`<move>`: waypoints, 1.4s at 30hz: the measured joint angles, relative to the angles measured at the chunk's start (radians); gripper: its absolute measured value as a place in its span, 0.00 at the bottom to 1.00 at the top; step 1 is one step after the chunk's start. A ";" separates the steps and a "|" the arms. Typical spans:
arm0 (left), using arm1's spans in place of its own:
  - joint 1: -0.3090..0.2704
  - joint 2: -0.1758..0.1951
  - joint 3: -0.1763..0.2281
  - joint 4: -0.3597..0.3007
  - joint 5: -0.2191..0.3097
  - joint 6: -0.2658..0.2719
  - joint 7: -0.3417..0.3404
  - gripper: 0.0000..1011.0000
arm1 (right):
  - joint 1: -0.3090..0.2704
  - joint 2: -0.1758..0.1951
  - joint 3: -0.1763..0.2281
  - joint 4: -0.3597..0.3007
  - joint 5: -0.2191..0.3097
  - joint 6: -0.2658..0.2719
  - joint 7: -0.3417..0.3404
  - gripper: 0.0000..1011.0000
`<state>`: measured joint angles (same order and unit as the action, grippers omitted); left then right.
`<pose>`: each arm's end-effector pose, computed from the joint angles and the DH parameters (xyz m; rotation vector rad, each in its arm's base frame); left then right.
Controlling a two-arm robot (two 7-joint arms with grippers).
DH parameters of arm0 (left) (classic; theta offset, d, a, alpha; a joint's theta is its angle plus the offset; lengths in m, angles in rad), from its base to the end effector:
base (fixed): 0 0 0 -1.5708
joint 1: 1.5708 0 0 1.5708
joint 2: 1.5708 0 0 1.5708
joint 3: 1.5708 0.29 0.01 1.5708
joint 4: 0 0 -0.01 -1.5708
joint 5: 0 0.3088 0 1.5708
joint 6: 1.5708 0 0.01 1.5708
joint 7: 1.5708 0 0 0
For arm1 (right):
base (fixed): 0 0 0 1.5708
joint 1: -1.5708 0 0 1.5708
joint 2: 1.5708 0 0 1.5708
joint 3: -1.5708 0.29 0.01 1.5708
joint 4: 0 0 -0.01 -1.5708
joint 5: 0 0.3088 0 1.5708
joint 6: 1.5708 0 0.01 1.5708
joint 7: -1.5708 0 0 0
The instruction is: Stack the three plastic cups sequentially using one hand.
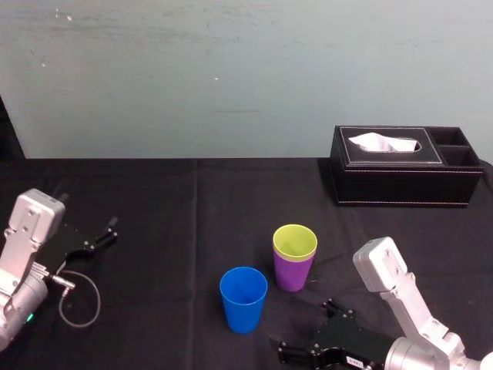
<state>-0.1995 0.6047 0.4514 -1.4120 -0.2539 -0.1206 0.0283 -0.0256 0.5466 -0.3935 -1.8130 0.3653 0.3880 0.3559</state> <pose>0.3581 0.0827 -0.3023 0.3044 -0.2851 1.2479 0.2902 -0.0114 -0.2661 -0.3881 0.1807 -0.7684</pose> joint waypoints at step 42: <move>0.000 0.000 0.000 0.000 0.000 0.000 0.000 0.99 | 0.035 -0.019 -0.036 0.041 -0.010 -0.032 0.021 0.99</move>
<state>-0.1995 0.6047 0.4514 -1.4120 -0.2539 -0.1206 0.0283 0.0096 0.5276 -0.4291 -1.7716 0.3551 0.3563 0.3771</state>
